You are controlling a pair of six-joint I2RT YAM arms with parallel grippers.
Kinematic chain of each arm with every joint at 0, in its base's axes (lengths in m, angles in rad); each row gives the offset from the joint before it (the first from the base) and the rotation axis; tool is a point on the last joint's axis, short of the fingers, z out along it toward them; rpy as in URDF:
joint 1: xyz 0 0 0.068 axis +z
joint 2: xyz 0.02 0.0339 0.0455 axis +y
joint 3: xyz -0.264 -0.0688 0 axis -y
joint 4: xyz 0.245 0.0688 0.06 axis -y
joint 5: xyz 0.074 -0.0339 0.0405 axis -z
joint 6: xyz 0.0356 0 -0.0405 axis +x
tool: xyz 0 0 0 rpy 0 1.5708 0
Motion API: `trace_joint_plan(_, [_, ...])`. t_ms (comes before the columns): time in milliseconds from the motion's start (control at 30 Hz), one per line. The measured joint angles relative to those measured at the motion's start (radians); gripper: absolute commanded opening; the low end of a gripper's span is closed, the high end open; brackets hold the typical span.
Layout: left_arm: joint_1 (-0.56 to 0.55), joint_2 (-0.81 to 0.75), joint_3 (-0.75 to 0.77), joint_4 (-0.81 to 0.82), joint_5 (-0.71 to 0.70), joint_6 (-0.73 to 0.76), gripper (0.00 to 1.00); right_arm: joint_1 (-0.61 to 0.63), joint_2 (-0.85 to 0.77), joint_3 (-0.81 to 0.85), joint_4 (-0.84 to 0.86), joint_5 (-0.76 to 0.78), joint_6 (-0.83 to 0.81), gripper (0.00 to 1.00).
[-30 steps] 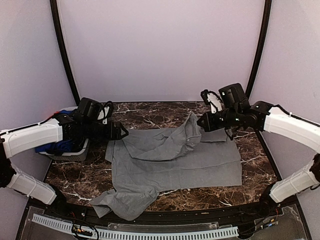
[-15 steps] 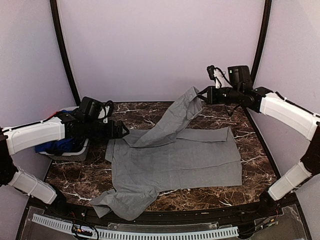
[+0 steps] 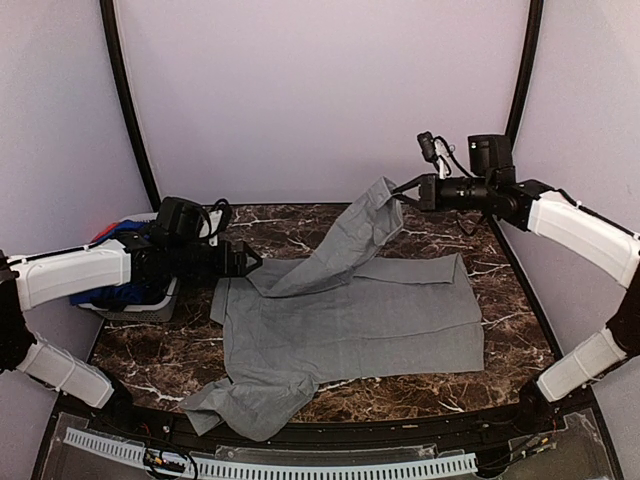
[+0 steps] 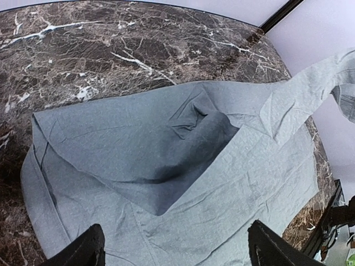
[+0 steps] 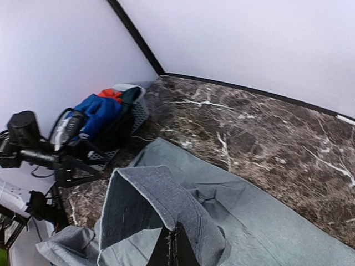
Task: Fold and stack the mixed laundry pile
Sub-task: Fold the flattened shirt at the center of the board.
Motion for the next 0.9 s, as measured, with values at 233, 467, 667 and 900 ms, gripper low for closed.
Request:
trace_joint_plan(233, [0.000, 0.006, -0.010, 0.092, 0.019, 0.016, 0.80, 0.103, -0.127, 0.000, 0.022, -0.113, -0.005, 0.00])
trace_joint_plan(467, [0.014, 0.234, 0.352, -0.050, 0.022, 0.063, 0.50, 0.241, -0.090, -0.026, 0.002, -0.150, -0.055, 0.00])
trace_joint_plan(667, [0.054, 0.367, 0.432, -0.134, 0.130, 0.065, 0.42, 0.397, -0.070, 0.018, -0.035, -0.145, -0.079, 0.00])
trace_joint_plan(900, [0.056, 0.488, 0.432, -0.197, 0.265, 0.073, 0.37, 0.472, 0.050, 0.221, -0.025, -0.102, -0.078, 0.00])
